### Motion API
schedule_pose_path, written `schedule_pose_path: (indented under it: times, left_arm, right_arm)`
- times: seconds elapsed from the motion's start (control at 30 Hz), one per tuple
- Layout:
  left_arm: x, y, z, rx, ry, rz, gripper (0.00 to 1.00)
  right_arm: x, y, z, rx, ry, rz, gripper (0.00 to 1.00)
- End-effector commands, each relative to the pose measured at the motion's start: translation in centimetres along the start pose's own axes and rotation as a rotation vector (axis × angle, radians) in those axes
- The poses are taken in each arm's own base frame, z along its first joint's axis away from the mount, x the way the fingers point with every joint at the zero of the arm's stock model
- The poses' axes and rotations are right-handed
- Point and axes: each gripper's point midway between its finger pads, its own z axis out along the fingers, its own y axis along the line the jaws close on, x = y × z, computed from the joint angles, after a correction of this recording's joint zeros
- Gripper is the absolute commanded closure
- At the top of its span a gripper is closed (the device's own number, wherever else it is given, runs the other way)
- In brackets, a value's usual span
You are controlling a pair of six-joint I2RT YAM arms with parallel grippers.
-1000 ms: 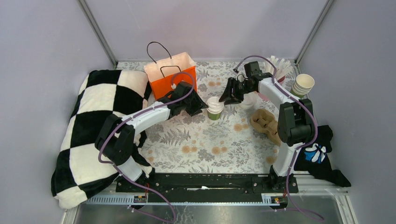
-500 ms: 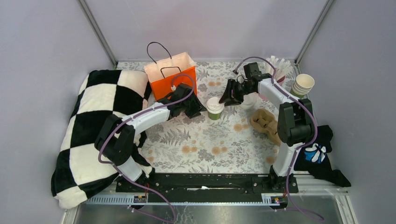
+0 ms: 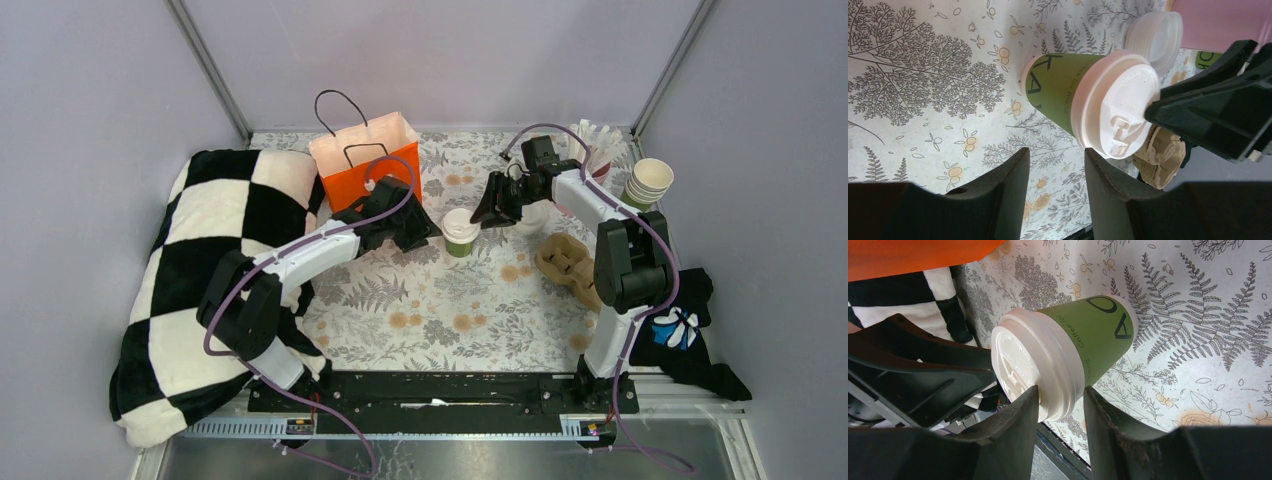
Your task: Pack the takeout coffee
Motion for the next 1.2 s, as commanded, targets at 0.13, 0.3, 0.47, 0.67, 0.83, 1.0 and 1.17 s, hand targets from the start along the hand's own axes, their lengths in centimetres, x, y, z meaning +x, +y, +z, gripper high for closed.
schedule_pose_path:
  times: [0.13,0.3,0.47,0.67,0.83,1.0,1.17]
  left_arm:
    - [-2.2,-4.4,-2.3,0.126,-0.079,0.059,0.34]
    - [-1.9,-4.9,-0.6,0.133,-0.036,0.054,0.32]
    - [-1.4,-2.9,0.9,0.069,-0.018,0.061,0.37]
    - [-0.5,-0.6,1.8,0.009,0.009,0.086,0.41]
    - [-1.0,-1.0,1.4,0.01,-0.001,0.108,0.41]
    - [-0.8,-1.1,1.3,0.017,0.008,0.104,0.41]
    - [-0.8,-1.3,1.2,0.025,0.008,0.105,0.41]
  right_arm:
    - [-0.4,1.1,-0.6,-0.01,-0.035,-0.039,0.55]
    - [-0.2,0.9,-0.4,-0.007,-0.034,-0.035,0.56]
    - [0.3,-0.1,0.1,0.006,-0.03,-0.024,0.57]
    - [0.6,-0.4,0.2,0.001,-0.029,0.01,0.56]
    - [-1.1,2.6,-3.0,-0.075,-0.098,0.007,0.47]
    - [-0.8,2.4,-4.4,-0.115,-0.111,0.029,0.44]
    - [0.6,1.1,-3.5,-0.089,-0.071,0.039,0.56]
